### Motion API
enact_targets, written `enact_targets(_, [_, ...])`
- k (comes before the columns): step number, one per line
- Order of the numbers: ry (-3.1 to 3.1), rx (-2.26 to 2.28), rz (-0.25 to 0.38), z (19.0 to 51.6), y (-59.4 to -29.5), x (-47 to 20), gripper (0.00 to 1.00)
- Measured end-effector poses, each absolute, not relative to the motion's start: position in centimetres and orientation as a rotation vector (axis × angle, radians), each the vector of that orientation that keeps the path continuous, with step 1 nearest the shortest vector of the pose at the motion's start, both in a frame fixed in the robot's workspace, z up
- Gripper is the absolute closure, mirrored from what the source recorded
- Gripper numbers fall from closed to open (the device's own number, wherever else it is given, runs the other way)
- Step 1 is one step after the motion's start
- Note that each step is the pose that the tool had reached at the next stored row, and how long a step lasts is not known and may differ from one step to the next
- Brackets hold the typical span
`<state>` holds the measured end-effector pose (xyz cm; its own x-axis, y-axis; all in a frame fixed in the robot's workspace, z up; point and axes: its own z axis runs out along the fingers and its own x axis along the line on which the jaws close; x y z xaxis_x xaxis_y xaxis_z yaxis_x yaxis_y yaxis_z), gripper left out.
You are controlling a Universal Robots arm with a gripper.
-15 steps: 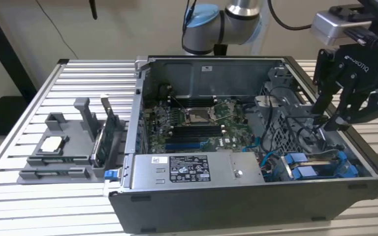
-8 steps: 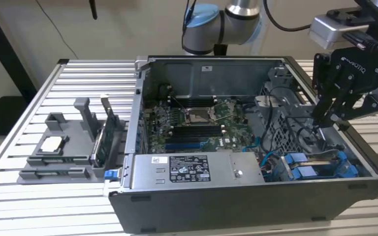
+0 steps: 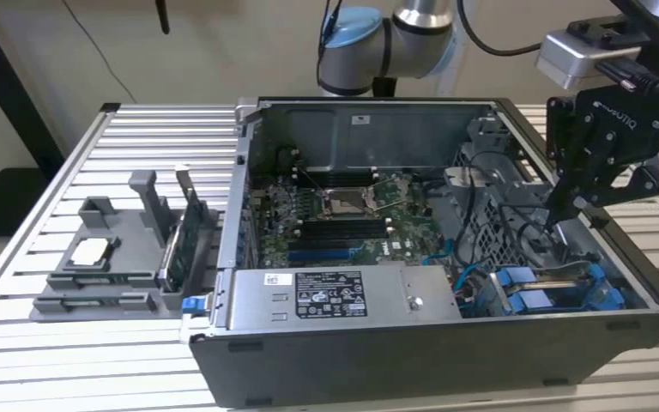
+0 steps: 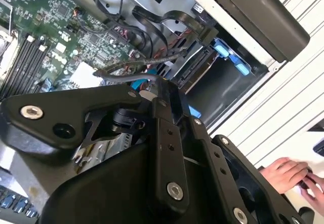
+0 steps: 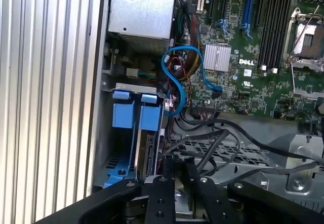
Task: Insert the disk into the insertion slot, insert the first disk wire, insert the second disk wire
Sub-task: 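Insert the first disk wire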
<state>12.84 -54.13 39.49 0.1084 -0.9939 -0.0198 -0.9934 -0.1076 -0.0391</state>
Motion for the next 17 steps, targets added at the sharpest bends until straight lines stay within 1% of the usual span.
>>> enact_targets(3, [2.07, -2.307, -0.018, 39.48, -54.12, 12.84, 0.78])
enact_targets(6, [2.07, -2.307, -0.018, 39.47, -54.12, 12.84, 0.81])
enact_targets(17, [2.072, -2.304, -0.018, 39.35, -54.5, 12.83, 0.81])
